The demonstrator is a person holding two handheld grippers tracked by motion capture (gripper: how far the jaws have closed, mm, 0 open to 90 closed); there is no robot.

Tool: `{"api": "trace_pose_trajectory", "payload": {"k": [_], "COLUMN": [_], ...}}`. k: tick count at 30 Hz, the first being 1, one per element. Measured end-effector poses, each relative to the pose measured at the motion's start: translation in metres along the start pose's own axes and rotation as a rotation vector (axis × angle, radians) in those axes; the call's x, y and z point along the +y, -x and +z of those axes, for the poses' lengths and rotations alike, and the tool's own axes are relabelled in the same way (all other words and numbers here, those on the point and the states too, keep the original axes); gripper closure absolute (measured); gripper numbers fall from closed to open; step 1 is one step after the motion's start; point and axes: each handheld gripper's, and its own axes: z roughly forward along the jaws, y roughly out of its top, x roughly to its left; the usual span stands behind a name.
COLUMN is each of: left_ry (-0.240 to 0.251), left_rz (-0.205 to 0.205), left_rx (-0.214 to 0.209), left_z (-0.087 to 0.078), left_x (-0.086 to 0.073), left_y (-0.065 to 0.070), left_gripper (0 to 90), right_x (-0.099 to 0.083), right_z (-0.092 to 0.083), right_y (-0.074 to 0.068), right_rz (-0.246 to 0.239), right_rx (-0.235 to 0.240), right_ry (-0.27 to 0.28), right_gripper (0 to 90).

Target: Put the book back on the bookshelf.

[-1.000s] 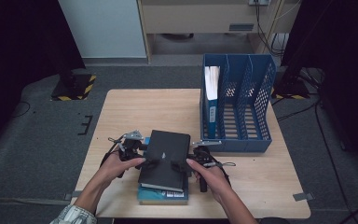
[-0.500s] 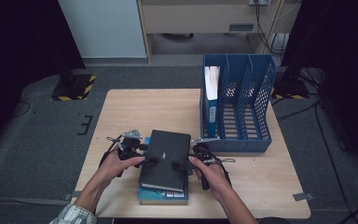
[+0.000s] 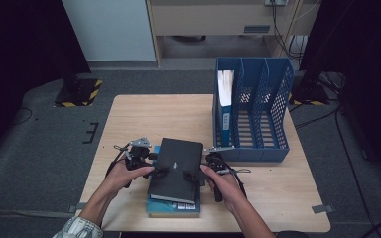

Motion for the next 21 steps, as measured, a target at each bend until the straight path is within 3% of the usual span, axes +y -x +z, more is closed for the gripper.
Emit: {"api": "trace_pose_trajectory", "payload": {"k": [11,21], "left_ry": [0.019,0.063], "left_rz": [0.002,0.003], "left_rx": [-0.008,0.01], "left_z": [0.002,-0.014], "left_x": [0.001,0.002], "left_y": [0.0,0.002], "left_gripper": [23.1,34.3], "right_x": [0.001,0.008], "right_z": [0.0,-0.01], "right_y": [0.006,-0.013], "right_rz": [0.007,-0.093], "right_rx": [0.021,-0.041], "right_ry": [0.017,0.041], "right_gripper": [0.4,3.4]}}
